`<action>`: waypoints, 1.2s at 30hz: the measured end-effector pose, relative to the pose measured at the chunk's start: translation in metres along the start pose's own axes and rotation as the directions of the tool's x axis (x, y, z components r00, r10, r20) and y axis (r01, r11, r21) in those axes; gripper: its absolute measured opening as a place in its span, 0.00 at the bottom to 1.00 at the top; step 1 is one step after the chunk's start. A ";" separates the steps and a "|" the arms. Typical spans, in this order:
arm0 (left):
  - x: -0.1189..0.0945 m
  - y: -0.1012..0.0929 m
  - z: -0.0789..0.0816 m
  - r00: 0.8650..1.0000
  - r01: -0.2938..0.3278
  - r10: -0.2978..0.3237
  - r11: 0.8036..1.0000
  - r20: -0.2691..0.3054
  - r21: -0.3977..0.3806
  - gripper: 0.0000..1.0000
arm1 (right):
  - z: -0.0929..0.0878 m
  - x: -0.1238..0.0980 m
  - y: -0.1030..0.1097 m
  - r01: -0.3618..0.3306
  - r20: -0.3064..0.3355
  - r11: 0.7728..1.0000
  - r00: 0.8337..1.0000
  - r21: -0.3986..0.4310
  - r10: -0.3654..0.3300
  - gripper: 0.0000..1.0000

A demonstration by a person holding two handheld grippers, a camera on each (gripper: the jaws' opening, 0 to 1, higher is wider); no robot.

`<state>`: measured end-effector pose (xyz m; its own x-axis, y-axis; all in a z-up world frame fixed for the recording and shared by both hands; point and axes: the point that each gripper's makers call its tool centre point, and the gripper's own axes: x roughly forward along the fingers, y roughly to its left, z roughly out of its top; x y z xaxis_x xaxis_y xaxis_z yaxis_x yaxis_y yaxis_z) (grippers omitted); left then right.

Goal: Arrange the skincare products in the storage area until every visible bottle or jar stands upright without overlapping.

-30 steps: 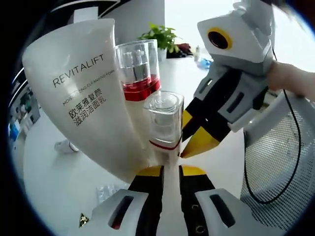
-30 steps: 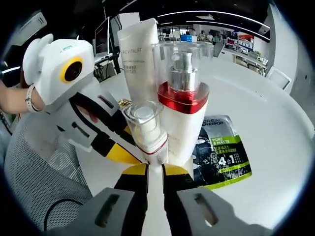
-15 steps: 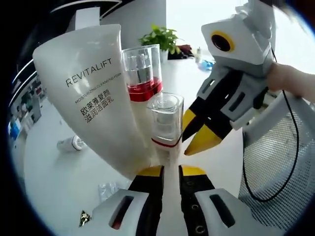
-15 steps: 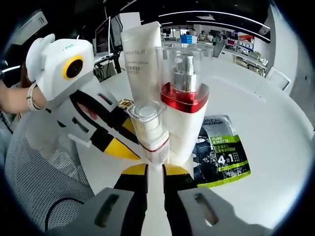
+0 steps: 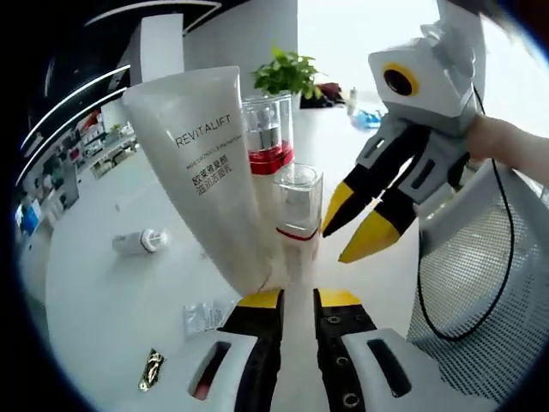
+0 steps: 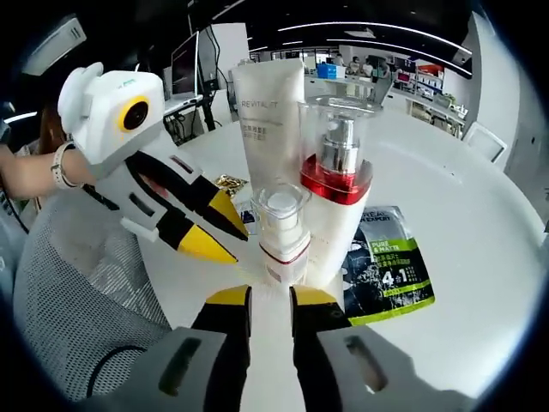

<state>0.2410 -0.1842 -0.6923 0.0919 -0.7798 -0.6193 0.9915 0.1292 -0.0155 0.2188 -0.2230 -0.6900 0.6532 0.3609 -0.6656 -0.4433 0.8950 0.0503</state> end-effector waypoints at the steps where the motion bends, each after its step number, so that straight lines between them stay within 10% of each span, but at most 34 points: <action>1: -0.003 -0.001 0.000 1.000 0.012 -0.012 1.000 0.002 -0.007 0.13 | 0.001 -0.001 0.001 0.000 0.003 1.000 1.000 0.000 0.000 0.20; 28: -0.099 0.016 0.020 0.996 -0.071 0.077 0.990 0.043 -0.122 0.40 | 0.041 -0.060 0.010 0.076 0.043 0.996 0.996 -0.044 -0.074 0.61; 36: -0.118 0.024 0.020 0.990 -0.139 0.140 0.987 0.007 -0.085 0.66 | 0.056 -0.071 0.011 0.104 0.064 0.993 0.993 -0.054 -0.101 0.73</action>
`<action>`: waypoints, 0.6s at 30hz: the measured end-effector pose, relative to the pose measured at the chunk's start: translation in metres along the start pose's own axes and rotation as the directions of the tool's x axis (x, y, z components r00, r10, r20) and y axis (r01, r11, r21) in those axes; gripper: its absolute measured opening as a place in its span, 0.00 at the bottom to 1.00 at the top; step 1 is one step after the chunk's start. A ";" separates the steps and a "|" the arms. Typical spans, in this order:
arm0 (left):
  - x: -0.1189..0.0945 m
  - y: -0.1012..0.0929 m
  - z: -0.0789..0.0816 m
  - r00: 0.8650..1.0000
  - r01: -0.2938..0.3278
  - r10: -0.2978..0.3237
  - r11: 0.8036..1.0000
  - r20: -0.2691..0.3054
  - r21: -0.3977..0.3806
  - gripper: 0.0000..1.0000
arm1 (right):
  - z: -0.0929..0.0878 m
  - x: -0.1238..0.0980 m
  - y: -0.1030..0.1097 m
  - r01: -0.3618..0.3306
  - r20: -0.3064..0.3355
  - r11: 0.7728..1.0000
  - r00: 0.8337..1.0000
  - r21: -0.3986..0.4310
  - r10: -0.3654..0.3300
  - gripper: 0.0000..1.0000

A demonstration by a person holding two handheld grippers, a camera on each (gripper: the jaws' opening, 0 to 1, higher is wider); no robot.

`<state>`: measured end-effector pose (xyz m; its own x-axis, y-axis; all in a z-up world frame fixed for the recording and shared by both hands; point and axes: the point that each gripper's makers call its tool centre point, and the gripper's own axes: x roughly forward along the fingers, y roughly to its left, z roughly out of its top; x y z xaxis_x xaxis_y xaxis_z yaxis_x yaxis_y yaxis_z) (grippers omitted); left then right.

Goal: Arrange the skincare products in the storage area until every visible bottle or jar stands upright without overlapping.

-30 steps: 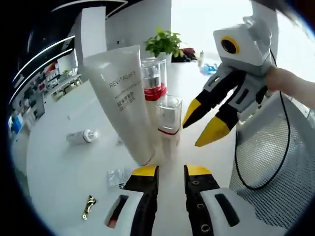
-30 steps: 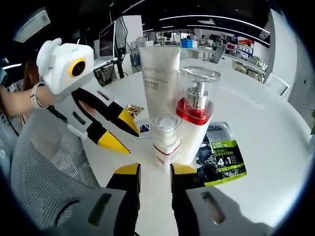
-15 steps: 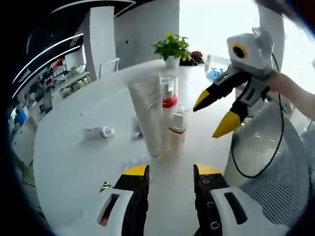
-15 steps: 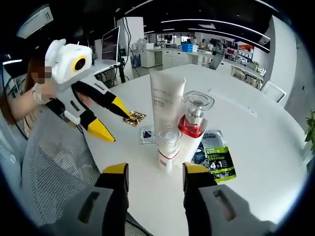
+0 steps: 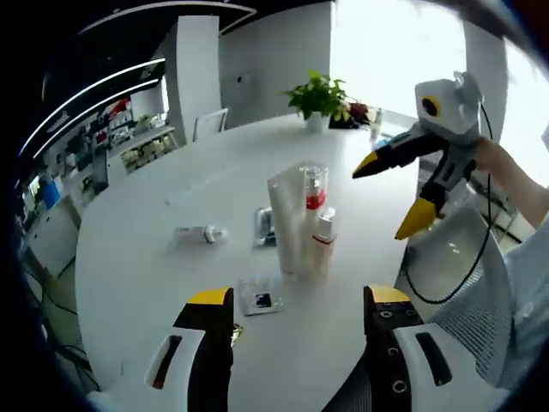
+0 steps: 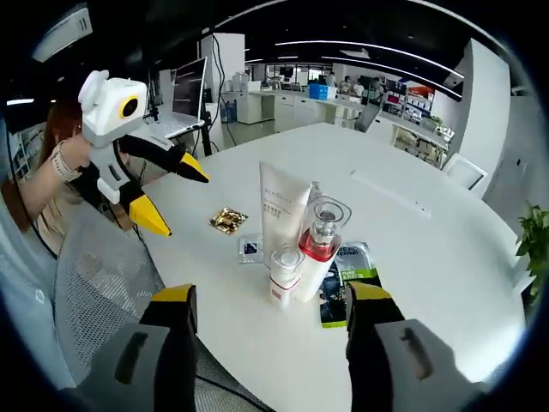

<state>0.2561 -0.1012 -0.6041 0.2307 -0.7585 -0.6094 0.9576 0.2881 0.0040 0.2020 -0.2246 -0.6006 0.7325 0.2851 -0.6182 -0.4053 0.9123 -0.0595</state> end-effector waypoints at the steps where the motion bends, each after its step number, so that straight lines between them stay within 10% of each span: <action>1: -0.001 0.001 0.000 1.000 -0.005 0.005 1.000 -0.002 0.007 0.68 | 0.001 -0.001 0.000 0.002 0.004 1.000 1.000 0.001 -0.002 0.75; 18: -0.016 0.017 0.004 0.999 -0.043 0.044 0.999 0.027 -0.025 0.95 | 0.013 -0.003 0.004 0.016 0.007 0.999 1.000 -0.028 -0.016 0.96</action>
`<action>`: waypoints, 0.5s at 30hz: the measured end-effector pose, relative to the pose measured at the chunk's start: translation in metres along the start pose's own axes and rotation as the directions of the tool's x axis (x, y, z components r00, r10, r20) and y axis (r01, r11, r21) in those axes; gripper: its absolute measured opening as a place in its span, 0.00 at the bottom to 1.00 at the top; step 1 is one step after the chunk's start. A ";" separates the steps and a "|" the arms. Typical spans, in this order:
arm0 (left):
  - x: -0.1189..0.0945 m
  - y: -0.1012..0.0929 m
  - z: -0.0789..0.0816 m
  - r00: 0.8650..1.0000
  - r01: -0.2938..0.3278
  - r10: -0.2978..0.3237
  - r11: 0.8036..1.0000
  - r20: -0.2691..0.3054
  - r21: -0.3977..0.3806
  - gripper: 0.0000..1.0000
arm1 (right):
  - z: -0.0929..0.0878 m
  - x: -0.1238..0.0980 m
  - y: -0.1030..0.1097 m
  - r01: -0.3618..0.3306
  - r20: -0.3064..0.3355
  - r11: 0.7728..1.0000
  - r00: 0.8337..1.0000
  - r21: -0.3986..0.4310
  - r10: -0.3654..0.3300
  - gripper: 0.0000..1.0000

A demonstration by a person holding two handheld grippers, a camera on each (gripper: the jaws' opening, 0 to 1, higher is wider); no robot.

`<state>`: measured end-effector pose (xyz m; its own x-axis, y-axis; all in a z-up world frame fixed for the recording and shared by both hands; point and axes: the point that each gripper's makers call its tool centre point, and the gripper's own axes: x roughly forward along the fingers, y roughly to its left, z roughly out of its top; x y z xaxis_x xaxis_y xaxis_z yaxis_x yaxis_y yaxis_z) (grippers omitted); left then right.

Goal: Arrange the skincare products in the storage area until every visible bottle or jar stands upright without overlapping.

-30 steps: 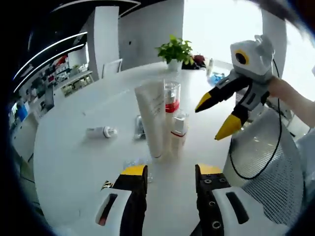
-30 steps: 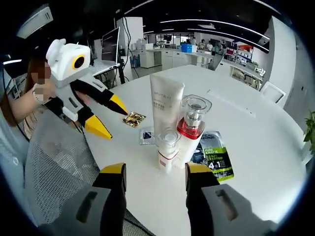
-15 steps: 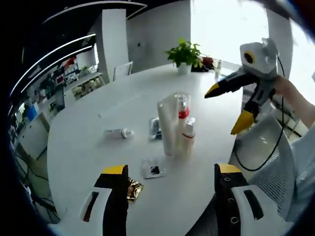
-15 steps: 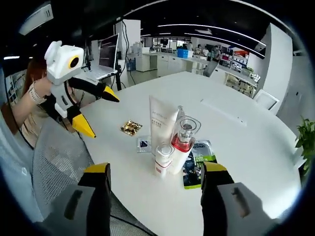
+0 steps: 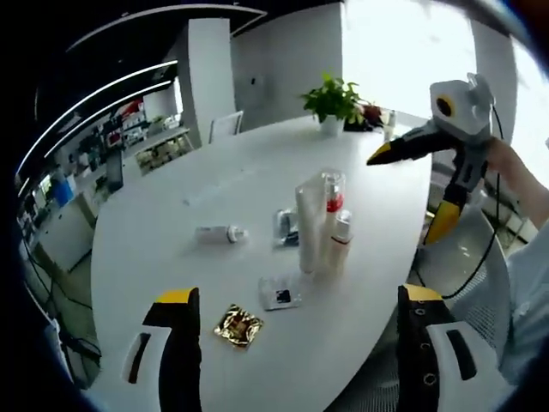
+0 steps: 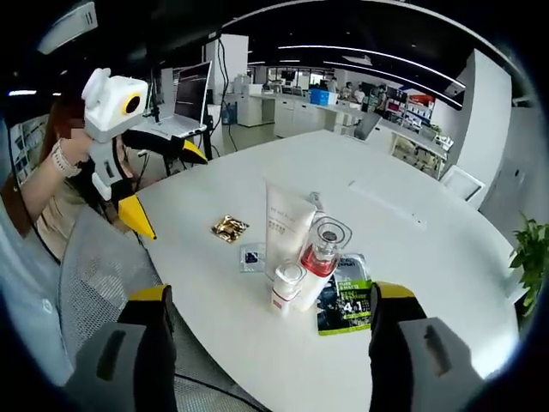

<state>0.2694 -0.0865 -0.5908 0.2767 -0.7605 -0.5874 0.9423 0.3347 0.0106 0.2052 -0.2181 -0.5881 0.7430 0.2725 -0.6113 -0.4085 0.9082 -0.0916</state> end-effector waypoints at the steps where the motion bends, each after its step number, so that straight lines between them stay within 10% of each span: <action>1: 0.000 0.000 0.001 1.000 0.004 -0.004 1.000 0.008 -0.007 0.95 | 0.000 0.000 0.000 0.002 0.001 1.000 1.000 0.001 -0.002 0.97; 15: 0.005 0.008 0.001 1.000 0.007 -0.007 1.000 -0.004 0.009 0.97 | 0.000 0.003 0.006 -0.020 -0.023 1.000 1.000 0.004 0.020 1.00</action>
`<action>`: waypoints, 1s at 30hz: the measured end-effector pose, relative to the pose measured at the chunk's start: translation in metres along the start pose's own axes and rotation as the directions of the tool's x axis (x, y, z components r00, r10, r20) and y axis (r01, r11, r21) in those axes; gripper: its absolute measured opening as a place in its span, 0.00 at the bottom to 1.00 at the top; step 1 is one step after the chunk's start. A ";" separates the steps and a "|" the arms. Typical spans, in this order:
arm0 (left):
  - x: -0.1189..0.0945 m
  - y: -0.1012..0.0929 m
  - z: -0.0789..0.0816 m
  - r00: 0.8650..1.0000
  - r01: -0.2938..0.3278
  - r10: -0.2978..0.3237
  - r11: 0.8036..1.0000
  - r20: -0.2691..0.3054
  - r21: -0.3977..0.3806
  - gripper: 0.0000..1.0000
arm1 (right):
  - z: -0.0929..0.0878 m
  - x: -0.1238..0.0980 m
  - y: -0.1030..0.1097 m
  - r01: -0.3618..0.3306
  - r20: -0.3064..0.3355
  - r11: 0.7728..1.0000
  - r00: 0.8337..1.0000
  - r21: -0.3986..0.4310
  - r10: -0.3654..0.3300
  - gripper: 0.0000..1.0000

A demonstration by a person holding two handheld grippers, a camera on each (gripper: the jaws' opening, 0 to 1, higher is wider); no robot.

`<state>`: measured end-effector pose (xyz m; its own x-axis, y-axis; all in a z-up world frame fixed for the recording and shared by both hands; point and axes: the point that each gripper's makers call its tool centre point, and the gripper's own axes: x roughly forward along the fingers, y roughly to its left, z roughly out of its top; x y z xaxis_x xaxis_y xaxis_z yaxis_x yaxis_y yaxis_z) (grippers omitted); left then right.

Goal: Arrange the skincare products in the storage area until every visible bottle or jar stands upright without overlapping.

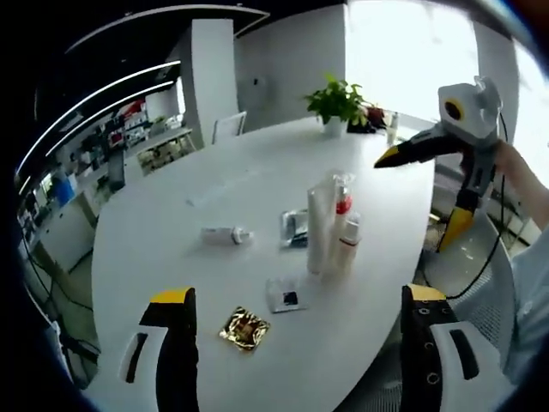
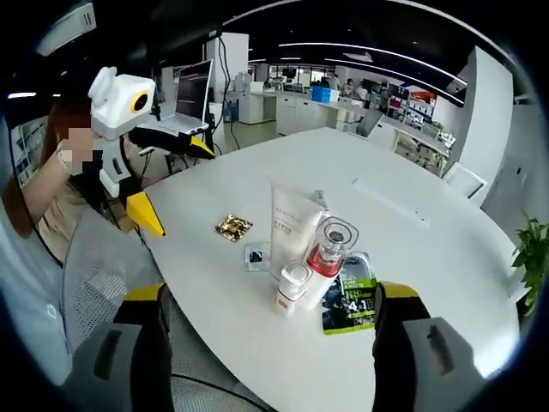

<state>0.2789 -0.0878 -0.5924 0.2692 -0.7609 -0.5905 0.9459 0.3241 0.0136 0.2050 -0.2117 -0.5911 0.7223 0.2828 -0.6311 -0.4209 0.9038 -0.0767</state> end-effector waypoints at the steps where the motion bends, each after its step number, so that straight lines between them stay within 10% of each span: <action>1: 0.001 -0.001 0.000 1.000 0.007 -0.007 1.000 -0.002 0.004 0.97 | 0.000 0.000 0.001 -0.003 -0.001 1.000 1.000 -0.001 0.003 1.00; 30: 0.065 0.047 0.021 0.996 0.043 -0.023 0.974 -0.090 0.223 0.97 | -0.001 0.009 -0.008 -0.002 0.023 0.999 1.000 0.039 0.001 0.98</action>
<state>0.3447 -0.1337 -0.6129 0.2297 -0.7144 -0.6609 0.9731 0.1574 0.1681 0.2142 -0.2173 -0.5967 0.7342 0.2915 -0.6131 -0.4011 0.9149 -0.0454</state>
